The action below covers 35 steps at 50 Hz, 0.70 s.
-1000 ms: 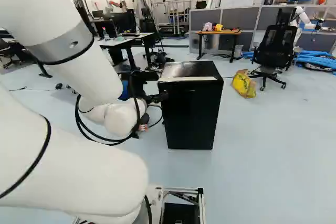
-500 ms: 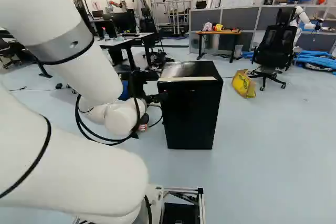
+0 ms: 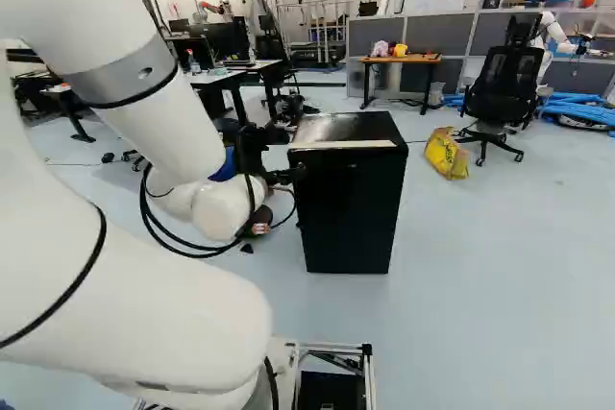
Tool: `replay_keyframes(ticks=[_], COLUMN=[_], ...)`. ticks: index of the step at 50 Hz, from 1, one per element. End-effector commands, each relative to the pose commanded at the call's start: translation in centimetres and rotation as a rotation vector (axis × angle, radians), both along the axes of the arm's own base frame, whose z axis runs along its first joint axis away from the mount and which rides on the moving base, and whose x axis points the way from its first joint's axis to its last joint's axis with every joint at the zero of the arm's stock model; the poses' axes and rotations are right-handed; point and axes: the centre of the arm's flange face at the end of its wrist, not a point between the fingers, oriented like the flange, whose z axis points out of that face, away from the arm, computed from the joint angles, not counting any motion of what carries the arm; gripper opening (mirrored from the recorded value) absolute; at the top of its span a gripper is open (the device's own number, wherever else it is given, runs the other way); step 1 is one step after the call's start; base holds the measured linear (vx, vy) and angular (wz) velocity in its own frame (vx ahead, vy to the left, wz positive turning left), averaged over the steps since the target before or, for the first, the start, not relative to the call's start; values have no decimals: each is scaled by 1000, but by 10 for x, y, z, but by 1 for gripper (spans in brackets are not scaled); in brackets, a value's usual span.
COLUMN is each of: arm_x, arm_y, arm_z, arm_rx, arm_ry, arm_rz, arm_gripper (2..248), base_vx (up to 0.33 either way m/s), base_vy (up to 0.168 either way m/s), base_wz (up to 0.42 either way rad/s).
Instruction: Grab a drink from the fridge
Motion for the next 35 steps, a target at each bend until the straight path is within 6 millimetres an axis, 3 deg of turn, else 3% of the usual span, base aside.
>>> replay_keyframes(ticks=[35], arm_x=[48], arm_y=[28], arm_z=[6], arm_rx=[62], arm_ry=[-13], arm_rz=[-62], arm_gripper=[247], base_vx=[0], base_vy=[0], base_wz=[0])
